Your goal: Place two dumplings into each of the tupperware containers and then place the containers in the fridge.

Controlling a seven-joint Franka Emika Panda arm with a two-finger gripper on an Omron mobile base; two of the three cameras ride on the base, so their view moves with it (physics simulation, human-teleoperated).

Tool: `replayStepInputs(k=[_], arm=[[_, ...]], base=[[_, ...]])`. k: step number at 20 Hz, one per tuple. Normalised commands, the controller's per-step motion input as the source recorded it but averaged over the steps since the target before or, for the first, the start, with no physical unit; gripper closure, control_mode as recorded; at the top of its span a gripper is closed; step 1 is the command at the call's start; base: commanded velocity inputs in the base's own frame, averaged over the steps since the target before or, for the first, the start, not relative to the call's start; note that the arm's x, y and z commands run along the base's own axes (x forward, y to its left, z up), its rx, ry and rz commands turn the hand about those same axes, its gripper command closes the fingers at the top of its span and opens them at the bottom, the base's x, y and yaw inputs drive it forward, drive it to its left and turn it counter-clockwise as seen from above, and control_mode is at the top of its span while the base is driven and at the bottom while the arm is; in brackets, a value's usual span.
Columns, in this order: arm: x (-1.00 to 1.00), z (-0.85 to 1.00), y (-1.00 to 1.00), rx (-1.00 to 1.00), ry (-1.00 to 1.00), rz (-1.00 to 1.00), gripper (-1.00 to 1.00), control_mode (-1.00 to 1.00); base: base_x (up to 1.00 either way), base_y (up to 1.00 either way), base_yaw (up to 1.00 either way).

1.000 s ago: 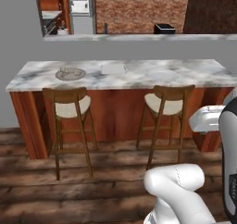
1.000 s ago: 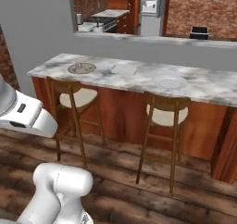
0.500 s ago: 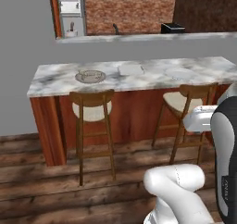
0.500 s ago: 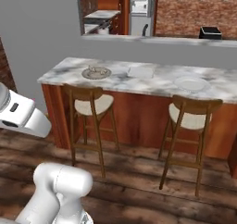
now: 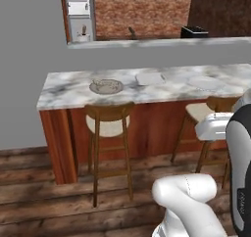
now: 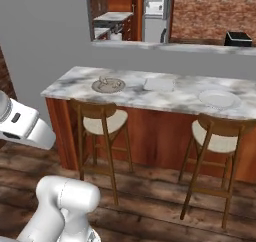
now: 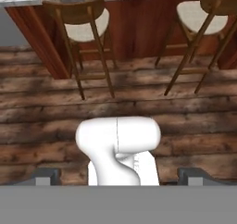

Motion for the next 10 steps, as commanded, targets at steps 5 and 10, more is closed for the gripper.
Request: replayStepInputs(k=[5,10], arm=[[0.00,0.00,0.00,0.00,0.00,0.00,-1.00,1.00],[0.00,0.00,0.00,0.00,0.00,0.00,-1.00,1.00]], base=[[0.58,0.97,0.00],[0.53,0.70,-0.11]])
